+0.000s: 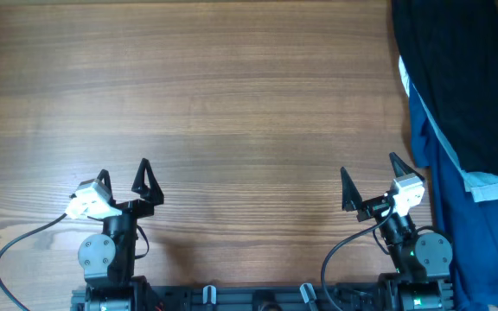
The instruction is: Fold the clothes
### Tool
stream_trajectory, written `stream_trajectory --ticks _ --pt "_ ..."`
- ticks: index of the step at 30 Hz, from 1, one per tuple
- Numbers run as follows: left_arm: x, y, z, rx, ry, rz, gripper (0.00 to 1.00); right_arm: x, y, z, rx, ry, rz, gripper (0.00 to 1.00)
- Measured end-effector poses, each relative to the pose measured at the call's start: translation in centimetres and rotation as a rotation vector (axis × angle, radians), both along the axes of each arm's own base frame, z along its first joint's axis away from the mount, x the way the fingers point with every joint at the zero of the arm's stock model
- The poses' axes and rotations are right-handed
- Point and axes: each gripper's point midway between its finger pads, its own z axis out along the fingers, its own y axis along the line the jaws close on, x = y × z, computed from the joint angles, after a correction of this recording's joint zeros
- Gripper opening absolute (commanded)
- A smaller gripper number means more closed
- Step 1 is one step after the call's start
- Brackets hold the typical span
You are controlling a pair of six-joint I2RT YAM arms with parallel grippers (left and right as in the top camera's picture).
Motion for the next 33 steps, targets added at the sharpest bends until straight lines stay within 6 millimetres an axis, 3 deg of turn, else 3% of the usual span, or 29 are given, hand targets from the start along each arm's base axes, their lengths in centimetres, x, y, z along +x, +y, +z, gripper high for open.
stream_trajectory --ticks 28,33 --pt "0.0 0.0 0.0 0.000 0.000 -0.002 1.00 0.0 0.0 0.3 0.001 -0.011 -0.001 1.00" --pt "0.1 -1.1 0.6 -0.002 -0.027 -0.064 1.00 0.0 0.0 0.9 0.001 -0.038 -0.001 1.00"
